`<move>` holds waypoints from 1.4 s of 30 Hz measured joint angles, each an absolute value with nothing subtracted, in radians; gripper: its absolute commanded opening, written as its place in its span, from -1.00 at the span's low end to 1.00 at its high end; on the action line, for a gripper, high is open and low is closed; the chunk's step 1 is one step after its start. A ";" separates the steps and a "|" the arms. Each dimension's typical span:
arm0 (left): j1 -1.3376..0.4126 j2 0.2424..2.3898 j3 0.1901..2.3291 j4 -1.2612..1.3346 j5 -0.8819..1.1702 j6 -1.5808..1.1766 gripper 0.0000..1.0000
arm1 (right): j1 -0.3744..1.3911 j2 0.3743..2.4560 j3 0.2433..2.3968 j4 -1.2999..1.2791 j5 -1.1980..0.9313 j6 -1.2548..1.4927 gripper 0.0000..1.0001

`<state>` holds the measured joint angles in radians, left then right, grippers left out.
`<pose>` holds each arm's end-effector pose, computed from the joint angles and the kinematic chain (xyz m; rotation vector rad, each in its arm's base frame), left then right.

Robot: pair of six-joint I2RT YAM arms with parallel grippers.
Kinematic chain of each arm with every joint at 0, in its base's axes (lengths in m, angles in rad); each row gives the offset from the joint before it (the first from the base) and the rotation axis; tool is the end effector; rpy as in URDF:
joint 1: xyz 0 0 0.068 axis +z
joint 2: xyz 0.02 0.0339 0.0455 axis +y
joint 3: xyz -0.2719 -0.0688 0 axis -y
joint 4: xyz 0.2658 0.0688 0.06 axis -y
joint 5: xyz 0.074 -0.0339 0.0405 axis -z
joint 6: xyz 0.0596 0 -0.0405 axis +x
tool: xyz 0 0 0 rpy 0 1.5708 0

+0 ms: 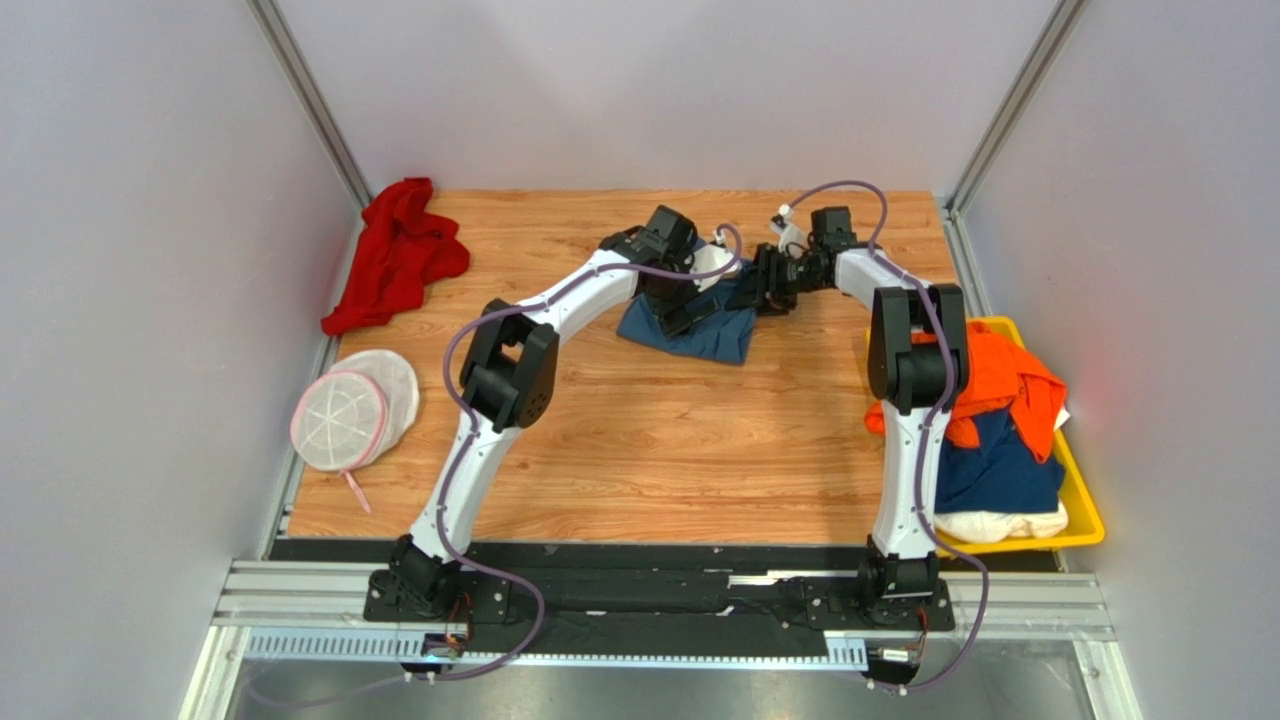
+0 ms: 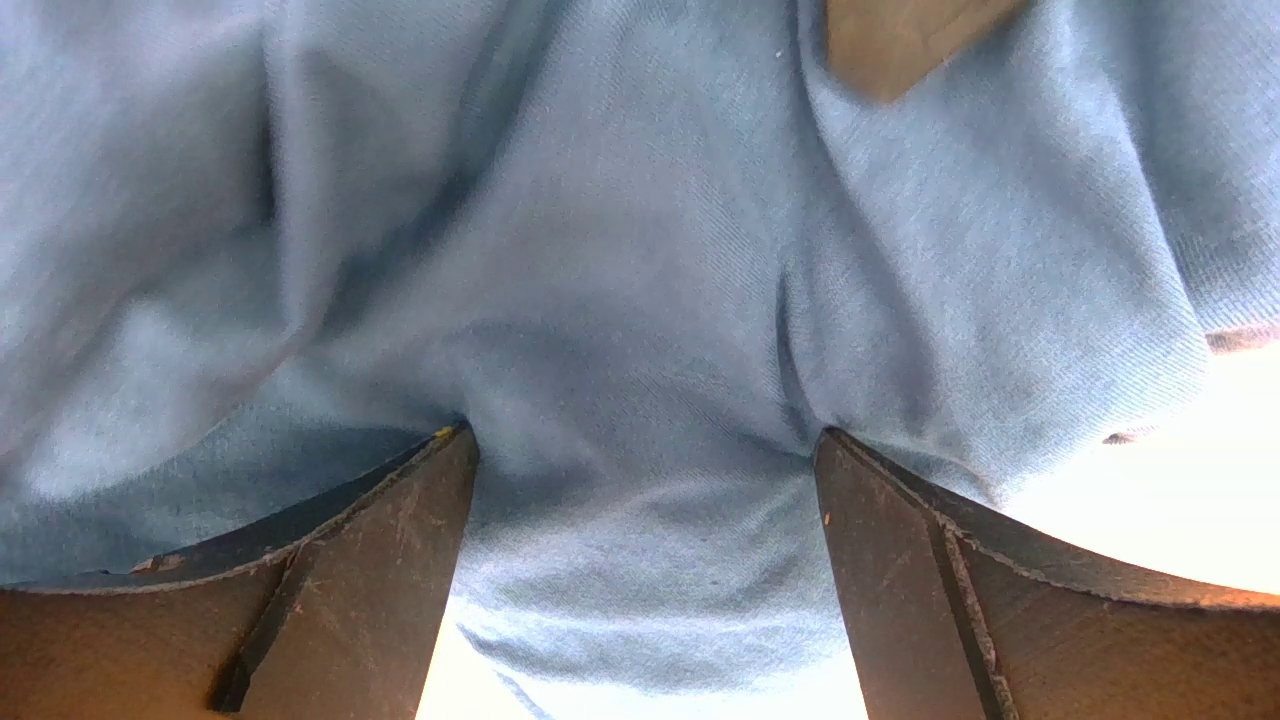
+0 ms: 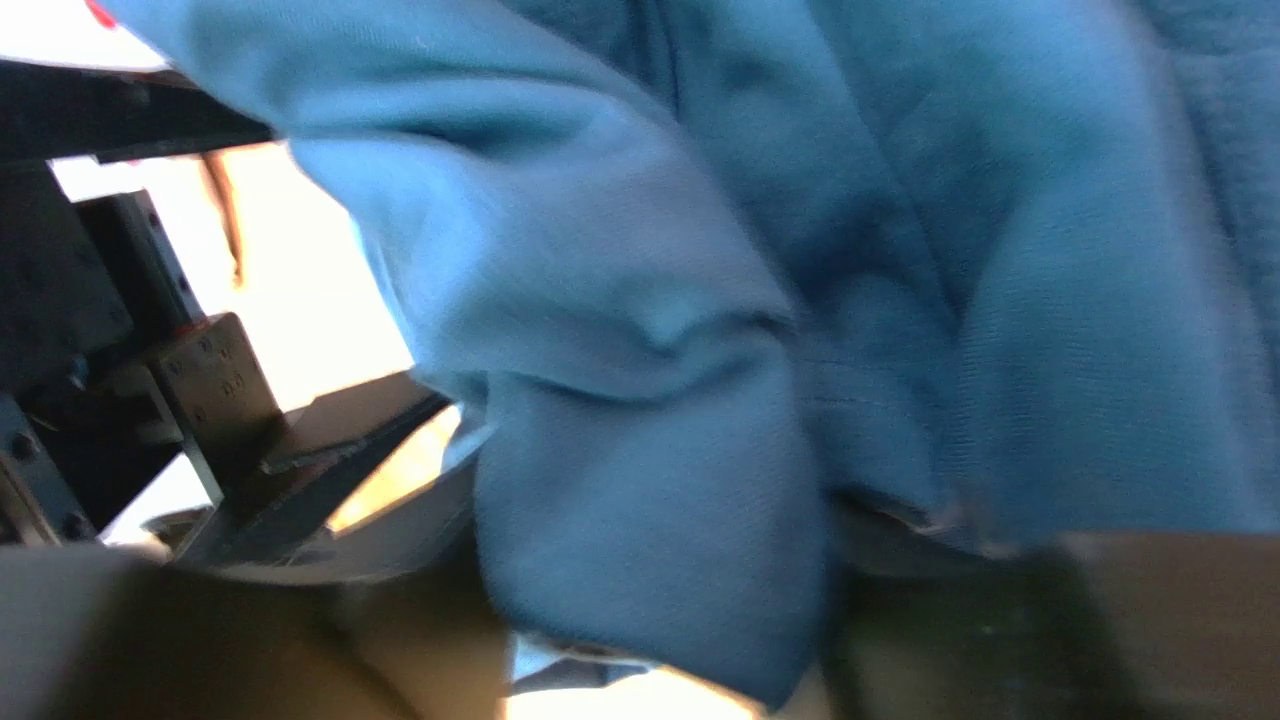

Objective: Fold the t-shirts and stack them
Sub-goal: Put the neatly folded tshirt into the corner of the board with the right arm

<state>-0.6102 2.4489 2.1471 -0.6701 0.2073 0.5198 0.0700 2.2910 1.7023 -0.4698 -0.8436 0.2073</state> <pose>0.4646 -0.3398 0.1561 1.4272 2.0992 -0.2990 0.5050 0.0800 0.1212 -0.1217 2.5162 1.2025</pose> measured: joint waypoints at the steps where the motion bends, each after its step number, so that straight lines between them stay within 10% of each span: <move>1: -0.611 2.448 2.145 -0.670 0.207 0.520 0.84 | 0.068 2.291 1.703 -0.477 -0.838 0.207 -0.80; 42: -0.625 2.077 1.840 -0.619 0.141 0.587 0.82 | -0.259 2.389 2.291 -1.043 -0.167 -0.129 -1.00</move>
<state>-0.6250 2.0769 1.8400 -0.6189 0.1413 0.5865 -0.2592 2.3886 2.2906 -1.0431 -0.1673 -0.1287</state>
